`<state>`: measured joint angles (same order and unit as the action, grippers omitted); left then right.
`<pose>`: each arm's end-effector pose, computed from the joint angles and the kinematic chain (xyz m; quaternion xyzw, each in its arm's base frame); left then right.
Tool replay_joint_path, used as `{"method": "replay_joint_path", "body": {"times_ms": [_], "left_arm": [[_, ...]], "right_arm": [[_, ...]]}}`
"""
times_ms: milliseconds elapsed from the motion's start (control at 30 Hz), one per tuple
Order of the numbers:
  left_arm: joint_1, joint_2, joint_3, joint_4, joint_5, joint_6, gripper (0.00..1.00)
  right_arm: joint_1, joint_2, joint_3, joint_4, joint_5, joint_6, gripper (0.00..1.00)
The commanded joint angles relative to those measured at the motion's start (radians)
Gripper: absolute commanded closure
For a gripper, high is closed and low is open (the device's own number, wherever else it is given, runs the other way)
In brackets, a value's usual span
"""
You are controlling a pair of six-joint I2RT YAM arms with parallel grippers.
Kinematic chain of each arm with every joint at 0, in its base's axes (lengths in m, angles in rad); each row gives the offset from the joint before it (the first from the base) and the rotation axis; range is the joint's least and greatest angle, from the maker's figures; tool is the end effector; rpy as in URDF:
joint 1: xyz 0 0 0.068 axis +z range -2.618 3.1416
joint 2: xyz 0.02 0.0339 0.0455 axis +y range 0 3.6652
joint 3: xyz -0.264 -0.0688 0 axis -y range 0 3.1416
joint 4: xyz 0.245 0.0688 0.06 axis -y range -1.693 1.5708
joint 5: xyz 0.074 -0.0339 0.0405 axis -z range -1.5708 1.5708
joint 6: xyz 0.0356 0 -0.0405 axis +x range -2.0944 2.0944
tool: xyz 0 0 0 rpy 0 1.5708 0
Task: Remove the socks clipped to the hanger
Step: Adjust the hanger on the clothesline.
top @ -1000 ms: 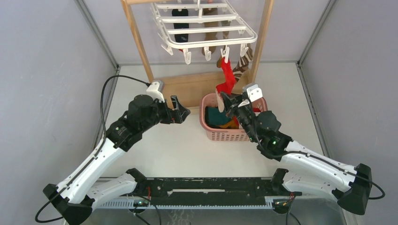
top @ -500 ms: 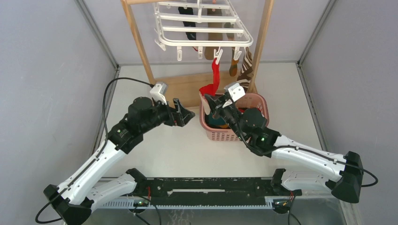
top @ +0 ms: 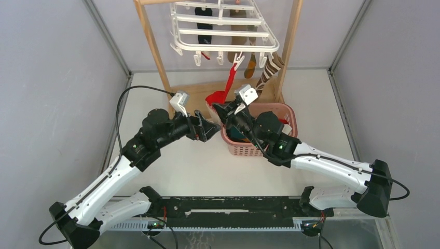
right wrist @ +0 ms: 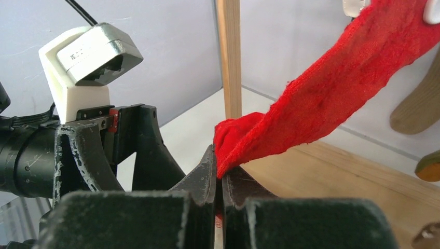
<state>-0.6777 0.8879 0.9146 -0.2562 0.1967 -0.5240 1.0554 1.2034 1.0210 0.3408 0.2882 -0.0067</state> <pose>0.1536 -0.1326 0.3600 0.1207 0.7726 -0.4131 0.4667 0.1487 0.2419 0.3915 -0.2310 0.6091 0.2963 0.6984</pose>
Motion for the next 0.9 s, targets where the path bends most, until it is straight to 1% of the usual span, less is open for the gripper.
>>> {"method": "replay_joint_path", "body": {"times_ms": [0, 367, 433, 467, 533, 567, 633, 700, 800, 867], "left_arm": [[-0.016, -0.001, 0.001, 0.075, -0.010, -0.005, 0.00], [-0.041, 0.044, 0.009, 0.124, -0.106, 0.018, 0.00], [-0.049, 0.058, 0.016, 0.130, -0.117, 0.025, 0.03], [-0.051, 0.063, 0.019, 0.136, -0.121, 0.028, 0.08], [-0.058, 0.074, 0.025, 0.148, -0.121, 0.031, 0.21], [-0.060, 0.081, 0.031, 0.149, -0.119, 0.031, 0.26], [-0.064, 0.096, 0.042, 0.149, -0.113, 0.032, 0.36], [-0.067, 0.104, 0.051, 0.148, -0.109, 0.032, 0.43], [-0.074, 0.108, 0.059, 0.146, -0.108, 0.034, 0.58], [-0.075, 0.108, 0.061, 0.144, -0.108, 0.033, 0.67]], "right_arm": [[0.008, 0.007, 0.056, 0.004, -0.048, 0.042, 1.00], [0.008, -0.006, 0.060, -0.031, -0.072, 0.069, 1.00], [0.009, -0.008, 0.060, -0.035, -0.078, 0.073, 1.00], [0.008, -0.009, 0.060, -0.037, -0.081, 0.074, 1.00], [0.009, -0.011, 0.060, -0.041, -0.084, 0.077, 1.00], [0.008, -0.011, 0.060, -0.044, -0.085, 0.078, 1.00], [0.008, -0.011, 0.060, -0.048, -0.086, 0.078, 1.00], [0.008, -0.011, 0.060, -0.053, -0.085, 0.078, 1.00], [0.009, -0.007, 0.060, -0.058, -0.084, 0.079, 1.00], [0.008, -0.004, 0.060, -0.062, -0.082, 0.080, 1.00]]}}
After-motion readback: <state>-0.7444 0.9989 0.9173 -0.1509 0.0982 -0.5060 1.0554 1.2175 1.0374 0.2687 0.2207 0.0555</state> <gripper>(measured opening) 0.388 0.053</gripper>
